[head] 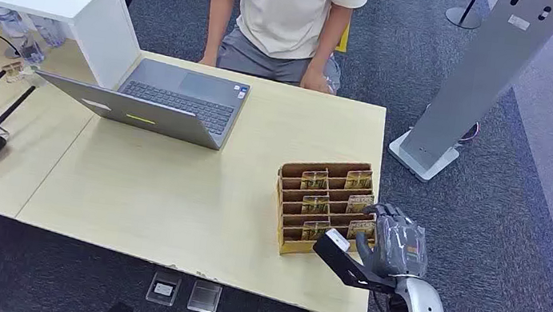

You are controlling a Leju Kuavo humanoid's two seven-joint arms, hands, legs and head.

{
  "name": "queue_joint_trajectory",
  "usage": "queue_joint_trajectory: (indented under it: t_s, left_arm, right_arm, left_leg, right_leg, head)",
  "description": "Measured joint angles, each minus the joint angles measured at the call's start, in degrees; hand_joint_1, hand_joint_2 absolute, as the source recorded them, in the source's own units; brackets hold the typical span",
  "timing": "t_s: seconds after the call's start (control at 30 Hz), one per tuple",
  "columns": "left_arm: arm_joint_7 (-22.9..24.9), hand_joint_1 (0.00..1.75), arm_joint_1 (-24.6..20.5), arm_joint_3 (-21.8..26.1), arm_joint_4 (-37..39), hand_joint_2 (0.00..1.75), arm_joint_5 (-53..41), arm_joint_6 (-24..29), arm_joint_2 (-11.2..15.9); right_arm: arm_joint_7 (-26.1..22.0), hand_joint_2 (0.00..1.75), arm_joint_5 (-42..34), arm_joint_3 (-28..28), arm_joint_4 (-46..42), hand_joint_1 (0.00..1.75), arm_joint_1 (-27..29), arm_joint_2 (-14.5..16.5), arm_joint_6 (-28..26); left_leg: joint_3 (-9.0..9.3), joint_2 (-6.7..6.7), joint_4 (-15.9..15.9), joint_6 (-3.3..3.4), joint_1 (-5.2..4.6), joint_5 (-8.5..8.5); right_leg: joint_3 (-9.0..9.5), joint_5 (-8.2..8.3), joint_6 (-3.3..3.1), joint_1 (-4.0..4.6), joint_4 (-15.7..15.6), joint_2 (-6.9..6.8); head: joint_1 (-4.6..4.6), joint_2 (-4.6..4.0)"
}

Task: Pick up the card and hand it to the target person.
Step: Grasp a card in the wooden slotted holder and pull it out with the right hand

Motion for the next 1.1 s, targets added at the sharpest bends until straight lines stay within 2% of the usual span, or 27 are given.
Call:
queue_joint_trajectory:
  t_s: [0.07,0.27,0.43,0.67,0.8,1.1]
  left_arm:
    - [0.00,0.00,0.02,0.00,0.00,0.00,0.01,0.00,0.00]
    - [-0.04,0.00,0.14,0.00,0.00,0.00,0.13,0.00,0.00]
    - [-0.04,0.00,0.39,0.00,0.00,0.00,0.23,0.02,0.00]
    - [-0.07,0.00,0.64,0.00,0.00,0.00,0.68,0.08,0.00]
    - [-0.17,0.00,0.88,0.00,0.00,0.00,0.84,0.16,0.00]
    - [-0.17,0.00,1.12,0.00,0.00,0.00,1.01,0.18,0.02]
  right_arm:
    - [0.22,1.75,0.37,0.17,0.35,0.72,-0.24,0.13,-0.12]
    - [0.91,1.75,1.20,1.13,2.25,0.46,-1.23,0.75,-0.74]
    - [1.04,1.75,1.14,1.80,4.02,0.44,-1.73,1.22,-1.15]
    - [1.03,1.75,0.55,2.52,5.99,0.53,-2.00,1.83,-1.28]
    - [0.97,1.75,0.38,2.79,7.27,0.72,-2.07,2.20,-1.71]
    - [1.02,1.75,-0.52,2.80,8.62,0.91,-2.26,2.30,-2.47]
  left_leg:
    - [0.00,0.00,0.00,0.00,0.00,0.00]
    - [-0.01,0.00,0.00,0.00,0.00,0.00]
    - [-0.01,0.00,0.00,0.00,0.00,0.00]
    - [0.00,0.00,0.00,0.00,0.00,0.00]
    - [-0.01,0.00,0.00,0.00,0.00,0.00]
    - [0.01,0.00,0.00,0.00,0.00,0.00]
  right_leg:
    - [0.00,0.00,0.00,0.00,0.00,0.00]
    - [0.00,0.00,0.00,0.00,0.00,-0.01]
    - [-0.01,0.00,0.00,0.00,0.00,-0.01]
    - [0.00,0.00,0.00,0.00,0.00,-0.01]
    - [0.00,0.00,0.00,0.00,0.00,-0.01]
    - [-0.01,0.00,0.00,0.00,0.00,-0.01]
  head:
    - [0.02,0.00]
    - [0.03,0.00]
    - [-0.01,0.00]
    - [0.01,0.00]
    - [0.03,0.00]
    - [0.01,0.00]
